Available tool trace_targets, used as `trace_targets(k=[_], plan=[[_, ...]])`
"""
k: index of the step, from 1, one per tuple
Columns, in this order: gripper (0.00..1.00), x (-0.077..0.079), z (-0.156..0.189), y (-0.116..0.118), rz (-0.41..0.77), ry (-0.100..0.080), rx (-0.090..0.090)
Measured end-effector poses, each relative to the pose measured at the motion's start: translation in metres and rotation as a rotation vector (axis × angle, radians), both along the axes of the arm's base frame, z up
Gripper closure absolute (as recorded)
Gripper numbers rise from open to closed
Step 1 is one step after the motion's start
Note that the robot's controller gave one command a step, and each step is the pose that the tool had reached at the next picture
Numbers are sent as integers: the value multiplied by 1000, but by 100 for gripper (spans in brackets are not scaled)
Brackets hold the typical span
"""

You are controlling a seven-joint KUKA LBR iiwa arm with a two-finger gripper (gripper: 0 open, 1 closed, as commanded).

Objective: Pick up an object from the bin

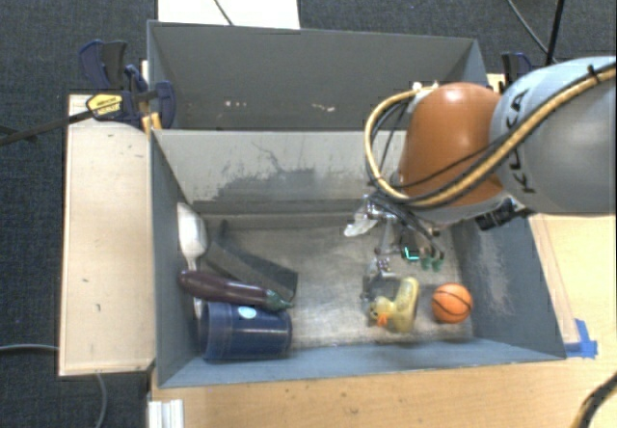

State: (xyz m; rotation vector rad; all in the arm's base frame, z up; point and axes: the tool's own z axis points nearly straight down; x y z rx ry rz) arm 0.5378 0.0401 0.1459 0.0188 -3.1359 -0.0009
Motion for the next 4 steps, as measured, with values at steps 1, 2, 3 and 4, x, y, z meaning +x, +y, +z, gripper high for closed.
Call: trace_targets(k=[1,2,3,4], plan=[[0,2,4,0,-1,-8,0],[0,-23,-34,-28,48,-14,1],[0,-42,-42,-56,242,2,2],[100,-48,-62,-109,163,-13,-4]])
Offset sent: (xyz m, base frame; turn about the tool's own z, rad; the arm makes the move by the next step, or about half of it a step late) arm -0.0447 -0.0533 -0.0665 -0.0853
